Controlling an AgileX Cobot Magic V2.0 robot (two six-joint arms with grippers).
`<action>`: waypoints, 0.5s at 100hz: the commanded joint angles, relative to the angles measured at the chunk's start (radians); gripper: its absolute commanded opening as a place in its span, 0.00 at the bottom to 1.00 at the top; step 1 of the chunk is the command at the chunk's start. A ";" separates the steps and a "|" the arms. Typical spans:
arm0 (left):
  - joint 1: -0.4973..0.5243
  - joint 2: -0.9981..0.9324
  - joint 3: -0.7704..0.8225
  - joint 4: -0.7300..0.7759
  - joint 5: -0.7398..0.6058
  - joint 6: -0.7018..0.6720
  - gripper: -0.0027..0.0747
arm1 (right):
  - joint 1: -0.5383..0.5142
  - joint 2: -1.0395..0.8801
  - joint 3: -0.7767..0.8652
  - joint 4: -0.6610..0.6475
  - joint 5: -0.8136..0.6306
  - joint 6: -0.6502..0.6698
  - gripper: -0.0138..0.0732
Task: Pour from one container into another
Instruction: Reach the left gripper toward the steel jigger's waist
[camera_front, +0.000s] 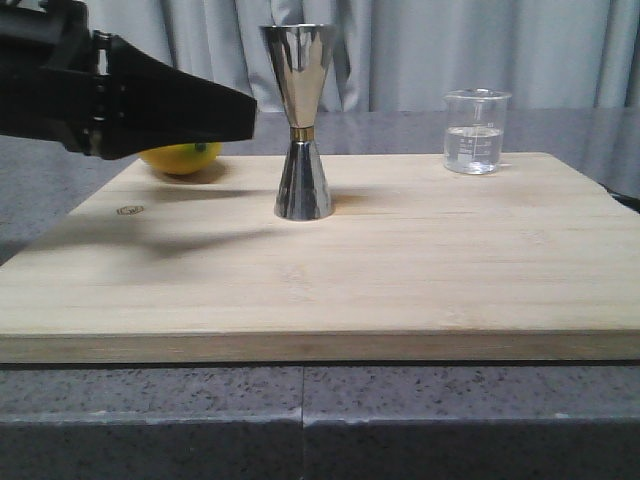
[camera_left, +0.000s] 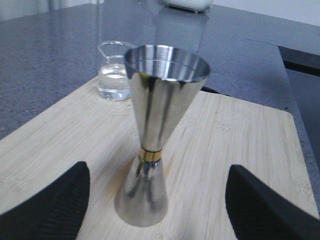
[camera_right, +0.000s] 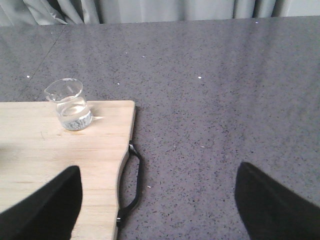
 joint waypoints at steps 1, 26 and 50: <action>-0.034 -0.009 -0.044 -0.084 0.113 0.006 0.70 | -0.007 0.013 -0.036 0.006 -0.066 -0.005 0.83; -0.109 0.068 -0.135 -0.084 0.111 0.006 0.70 | -0.007 0.013 -0.036 0.006 -0.066 -0.005 0.83; -0.129 0.101 -0.179 -0.084 0.106 0.006 0.70 | -0.007 0.013 -0.036 0.006 -0.066 -0.005 0.83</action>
